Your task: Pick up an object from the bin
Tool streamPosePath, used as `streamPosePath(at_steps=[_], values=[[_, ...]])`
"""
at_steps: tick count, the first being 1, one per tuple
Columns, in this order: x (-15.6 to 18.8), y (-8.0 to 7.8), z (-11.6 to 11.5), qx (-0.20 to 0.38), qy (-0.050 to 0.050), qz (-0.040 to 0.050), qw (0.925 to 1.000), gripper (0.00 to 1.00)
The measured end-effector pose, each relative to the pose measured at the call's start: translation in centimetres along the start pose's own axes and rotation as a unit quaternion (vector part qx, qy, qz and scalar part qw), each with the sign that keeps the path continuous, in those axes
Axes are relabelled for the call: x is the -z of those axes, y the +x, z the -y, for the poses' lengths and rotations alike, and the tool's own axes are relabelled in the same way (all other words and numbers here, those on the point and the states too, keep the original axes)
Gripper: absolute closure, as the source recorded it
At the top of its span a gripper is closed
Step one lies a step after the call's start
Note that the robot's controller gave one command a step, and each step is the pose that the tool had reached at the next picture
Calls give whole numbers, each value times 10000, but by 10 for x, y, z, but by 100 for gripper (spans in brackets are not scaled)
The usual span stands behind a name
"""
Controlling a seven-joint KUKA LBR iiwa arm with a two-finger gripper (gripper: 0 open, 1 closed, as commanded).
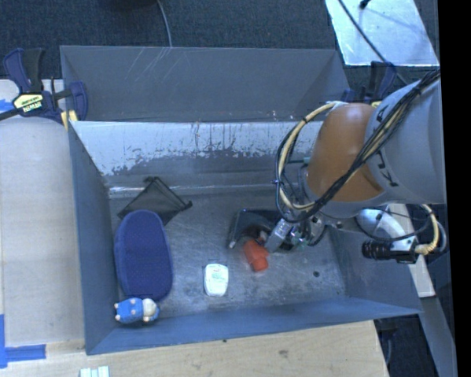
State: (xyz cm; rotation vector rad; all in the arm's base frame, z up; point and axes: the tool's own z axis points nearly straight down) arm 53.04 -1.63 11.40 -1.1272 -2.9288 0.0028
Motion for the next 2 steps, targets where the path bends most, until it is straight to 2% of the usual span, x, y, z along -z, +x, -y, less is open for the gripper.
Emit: streamPosePath(at_steps=[1, 2], values=[[66, 13, -28, 115, -47, 41, 9999, 100], [59, 4, 33, -23, 2, 18, 10000, 100]])
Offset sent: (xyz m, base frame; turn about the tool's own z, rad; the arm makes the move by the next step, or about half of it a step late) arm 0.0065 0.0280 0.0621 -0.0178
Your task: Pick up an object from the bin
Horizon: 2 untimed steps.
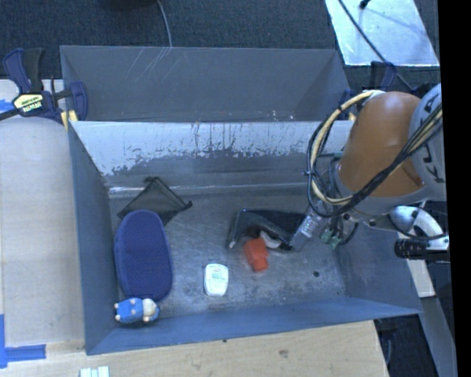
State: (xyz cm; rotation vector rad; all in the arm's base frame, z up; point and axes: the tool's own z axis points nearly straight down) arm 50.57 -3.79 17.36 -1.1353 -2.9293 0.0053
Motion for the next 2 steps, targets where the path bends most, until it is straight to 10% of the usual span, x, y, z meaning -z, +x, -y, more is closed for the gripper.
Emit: streamPosePath(at_steps=[1, 2], values=[[-70, -18, -101, 688, -34, -26, 9976, 100], [-74, -20, -97, 661, -41, 31, 9978, 0]])
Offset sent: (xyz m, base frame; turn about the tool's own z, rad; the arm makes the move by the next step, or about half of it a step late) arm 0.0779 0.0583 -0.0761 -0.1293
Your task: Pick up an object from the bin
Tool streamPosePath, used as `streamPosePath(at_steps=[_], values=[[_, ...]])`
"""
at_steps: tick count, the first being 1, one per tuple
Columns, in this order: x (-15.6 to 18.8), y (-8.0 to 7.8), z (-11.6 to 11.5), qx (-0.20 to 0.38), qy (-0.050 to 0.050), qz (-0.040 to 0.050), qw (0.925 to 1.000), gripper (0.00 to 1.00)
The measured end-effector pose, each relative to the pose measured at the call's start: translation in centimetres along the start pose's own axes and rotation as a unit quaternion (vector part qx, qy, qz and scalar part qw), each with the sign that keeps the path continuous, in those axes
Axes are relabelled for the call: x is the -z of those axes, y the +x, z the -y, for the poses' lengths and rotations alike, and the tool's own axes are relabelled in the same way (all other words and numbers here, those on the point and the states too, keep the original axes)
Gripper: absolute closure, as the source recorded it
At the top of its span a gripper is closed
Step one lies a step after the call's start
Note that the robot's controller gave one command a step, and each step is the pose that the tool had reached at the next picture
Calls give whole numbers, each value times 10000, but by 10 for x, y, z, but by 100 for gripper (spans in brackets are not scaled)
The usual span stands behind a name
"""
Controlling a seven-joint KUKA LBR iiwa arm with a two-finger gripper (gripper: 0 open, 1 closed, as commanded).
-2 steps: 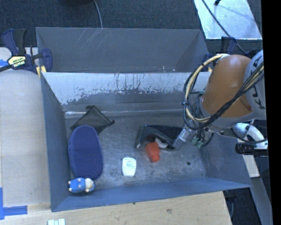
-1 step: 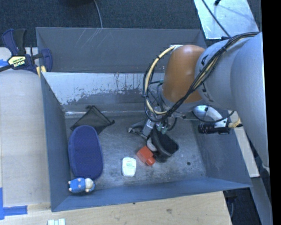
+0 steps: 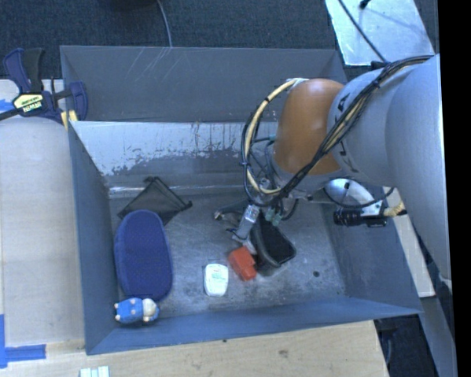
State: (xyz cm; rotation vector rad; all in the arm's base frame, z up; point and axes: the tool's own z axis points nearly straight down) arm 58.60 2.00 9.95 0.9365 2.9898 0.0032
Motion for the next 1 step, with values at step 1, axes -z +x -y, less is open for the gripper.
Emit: streamPosePath(at_steps=[1], values=[[0, 1, 0, 2, -2, -9, 10000, 100]])
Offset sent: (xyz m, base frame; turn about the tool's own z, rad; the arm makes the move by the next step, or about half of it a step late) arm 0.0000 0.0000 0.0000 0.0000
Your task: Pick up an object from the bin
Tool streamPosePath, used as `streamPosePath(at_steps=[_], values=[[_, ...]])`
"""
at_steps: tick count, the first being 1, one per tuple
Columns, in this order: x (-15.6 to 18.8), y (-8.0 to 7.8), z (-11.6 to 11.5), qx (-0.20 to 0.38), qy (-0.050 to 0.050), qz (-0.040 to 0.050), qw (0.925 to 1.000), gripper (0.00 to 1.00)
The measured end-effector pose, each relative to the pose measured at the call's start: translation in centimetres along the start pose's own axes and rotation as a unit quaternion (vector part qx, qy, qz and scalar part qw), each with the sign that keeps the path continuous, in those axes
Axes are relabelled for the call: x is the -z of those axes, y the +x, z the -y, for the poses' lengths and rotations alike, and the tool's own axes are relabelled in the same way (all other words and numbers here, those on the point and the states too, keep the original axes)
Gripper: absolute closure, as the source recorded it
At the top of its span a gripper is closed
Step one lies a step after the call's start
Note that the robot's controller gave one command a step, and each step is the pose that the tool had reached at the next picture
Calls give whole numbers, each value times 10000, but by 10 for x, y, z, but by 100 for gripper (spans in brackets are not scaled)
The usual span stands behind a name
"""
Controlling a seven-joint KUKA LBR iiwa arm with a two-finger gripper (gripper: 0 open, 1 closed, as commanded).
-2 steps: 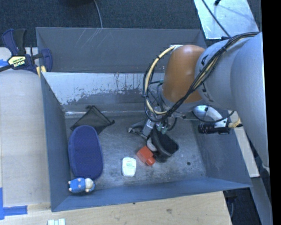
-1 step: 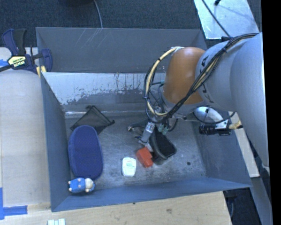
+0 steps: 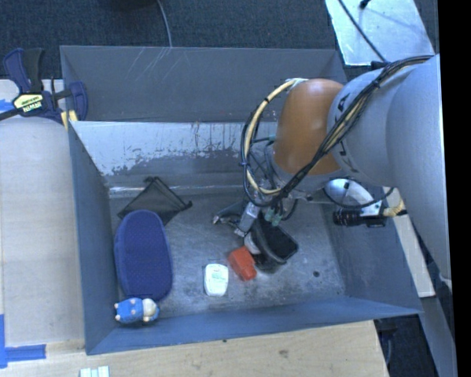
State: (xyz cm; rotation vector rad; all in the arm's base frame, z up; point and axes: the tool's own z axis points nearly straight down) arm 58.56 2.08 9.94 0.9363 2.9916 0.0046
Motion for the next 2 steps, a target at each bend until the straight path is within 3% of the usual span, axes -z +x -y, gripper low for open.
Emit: streamPosePath(at_steps=[1, 2], values=[[-20, 42, 47, -291, -104, 147, 9994, 100], [122, -21, 95, -312, 20, 14, 9995, 100]])
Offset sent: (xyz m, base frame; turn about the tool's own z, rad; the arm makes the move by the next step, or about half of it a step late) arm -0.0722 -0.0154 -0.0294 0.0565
